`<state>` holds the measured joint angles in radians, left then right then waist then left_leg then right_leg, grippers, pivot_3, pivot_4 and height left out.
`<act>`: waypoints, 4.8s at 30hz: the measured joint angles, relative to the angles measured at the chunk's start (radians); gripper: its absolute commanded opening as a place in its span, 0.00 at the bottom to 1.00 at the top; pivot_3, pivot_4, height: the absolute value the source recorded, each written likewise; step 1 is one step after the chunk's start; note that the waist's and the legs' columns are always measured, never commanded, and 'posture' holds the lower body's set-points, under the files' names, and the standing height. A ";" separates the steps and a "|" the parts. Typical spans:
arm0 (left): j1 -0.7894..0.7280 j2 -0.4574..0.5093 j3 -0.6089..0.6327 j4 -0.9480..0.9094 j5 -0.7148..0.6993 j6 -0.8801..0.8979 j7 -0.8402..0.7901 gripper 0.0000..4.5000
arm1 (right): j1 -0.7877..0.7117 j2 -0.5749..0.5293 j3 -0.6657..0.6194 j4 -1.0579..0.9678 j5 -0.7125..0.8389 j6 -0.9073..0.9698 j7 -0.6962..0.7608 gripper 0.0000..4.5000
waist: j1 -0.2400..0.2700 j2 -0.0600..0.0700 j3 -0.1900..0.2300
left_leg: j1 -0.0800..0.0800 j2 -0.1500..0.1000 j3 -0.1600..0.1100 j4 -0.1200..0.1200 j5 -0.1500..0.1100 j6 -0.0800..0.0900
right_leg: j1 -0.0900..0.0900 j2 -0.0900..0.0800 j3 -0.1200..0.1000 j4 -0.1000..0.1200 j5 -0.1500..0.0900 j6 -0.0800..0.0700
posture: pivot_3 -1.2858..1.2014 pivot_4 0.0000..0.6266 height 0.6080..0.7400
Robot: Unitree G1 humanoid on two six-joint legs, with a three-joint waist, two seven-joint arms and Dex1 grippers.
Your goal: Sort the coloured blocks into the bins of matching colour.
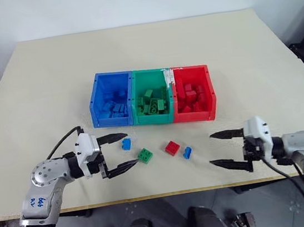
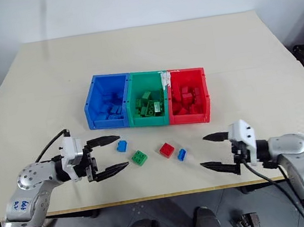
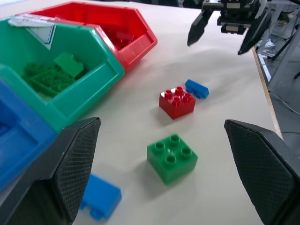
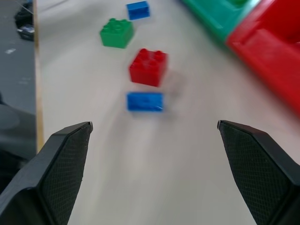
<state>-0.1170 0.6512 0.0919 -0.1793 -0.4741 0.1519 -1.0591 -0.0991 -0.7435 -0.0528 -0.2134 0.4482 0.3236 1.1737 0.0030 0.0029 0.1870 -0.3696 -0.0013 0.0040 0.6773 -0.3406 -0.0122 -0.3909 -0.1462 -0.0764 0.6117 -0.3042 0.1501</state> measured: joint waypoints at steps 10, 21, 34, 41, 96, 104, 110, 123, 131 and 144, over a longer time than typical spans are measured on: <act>0.098 0.064 0.050 -0.136 -0.082 0.097 -0.032 1.00 | -0.066 0.139 0.204 0.034 -0.167 -0.040 -0.148 0.99 | -0.003 0.000 0.000 | 0.001 0.000 0.000 0.003 -0.001 0.000 | 0.000 0.000 0.001 0.000 0.000 0.000 | 0.52 0.24 1.00; 0.139 0.062 0.057 -0.167 -0.074 0.072 -0.007 1.00 | -0.114 0.149 0.220 0.074 -0.214 -0.064 -0.186 0.32 | -0.004 -0.001 -0.001 | 0.000 0.000 0.000 0.003 -0.001 0.001 | 0.000 0.000 0.001 0.003 0.000 0.000 | 0.52 0.24 1.00; 0.434 -0.028 0.348 -0.223 -0.087 0.034 0.159 1.00 | -0.614 0.428 0.263 0.102 0.002 0.217 -0.205 0.32 | -0.035 -0.001 0.000 | 0.000 0.002 -0.009 0.003 -0.002 -0.001 | -0.003 0.001 0.003 0.007 -0.001 -0.003 | 0.52 0.24 1.00; 0.558 -0.086 0.452 -0.259 -0.087 -0.002 0.203 1.00 | -0.946 0.758 0.377 0.568 -0.198 0.058 -0.377 0.32 | -0.031 -0.001 -0.001 | -0.002 -0.001 -0.012 0.003 -0.003 0.000 | -0.006 -0.002 0.003 0.010 -0.002 -0.005 | 0.52 0.24 1.00; 0.110 0.030 0.078 0.022 0.025 -0.087 -0.012 1.00 | -0.202 0.313 0.295 0.099 -0.232 0.009 -0.285 0.79 | -0.019 -0.001 0.000 | -0.001 0.001 0.004 0.006 -0.009 0.004 | -0.001 -0.001 0.000 0.001 0.001 -0.001 | 0.52 0.24 1.00; 0.127 0.030 0.087 -0.018 0.005 -0.051 0.005 1.00 | -0.195 0.291 0.290 0.058 -0.236 0.047 -0.300 0.34 | -0.006 -0.001 0.000 | -0.001 0.001 0.005 0.006 -0.009 0.004 | -0.001 -0.001 0.000 0.001 0.001 -0.001 | 0.52 0.24 1.00; 0.118 0.027 0.104 -0.086 -0.017 0.001 0.066 1.00 | -0.347 0.337 0.149 0.088 -0.137 0.017 -0.320 0.34 | -0.012 -0.001 0.000 | 0.000 0.002 0.005 0.006 -0.009 0.004 | -0.002 0.000 0.000 0.002 0.001 -0.001 | 0.52 0.24 1.00; 0.263 0.024 0.269 -0.167 -0.063 0.076 0.173 1.00 | -0.668 0.368 0.047 0.617 -0.220 -0.201 -0.445 0.84 | -0.032 -0.001 0.000 | -0.001 0.001 0.005 0.004 -0.009 0.004 | -0.003 -0.001 0.000 0.001 0.000 -0.001 | 0.52 0.24 1.00; 0.335 0.023 0.344 -0.165 -0.073 0.050 0.161 1.00 | -0.579 0.295 0.053 0.494 -0.074 -0.293 -0.097 0.99 | -0.027 -0.001 0.000 | -0.001 0.002 0.004 0.004 -0.010 0.005 | -0.001 -0.001 -0.001 0.000 0.000 -0.001 | 0.52 0.24 1.00; 0.398 0.088 0.429 -0.001 -0.029 -0.058 0.061 1.00 | -0.227 0.068 0.024 0.297 0.027 -0.302 0.249 0.99 | -0.028 -0.001 0.000 | 0.000 0.001 0.007 0.005 -0.011 0.007 | 0.000 -0.001 0.000 -0.002 0.001 0.001 | 0.52 0.24 1.00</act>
<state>0.2805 0.7393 0.5205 -0.1805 -0.5031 0.0939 -0.9982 -0.3259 -0.6752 -0.0285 0.0840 0.4753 0.0212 1.4223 -0.0250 0.0018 0.1869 -0.3695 0.0000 0.0111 0.6824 -0.3519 -0.0053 -0.3913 -0.1475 -0.0766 0.6099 -0.3030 0.1506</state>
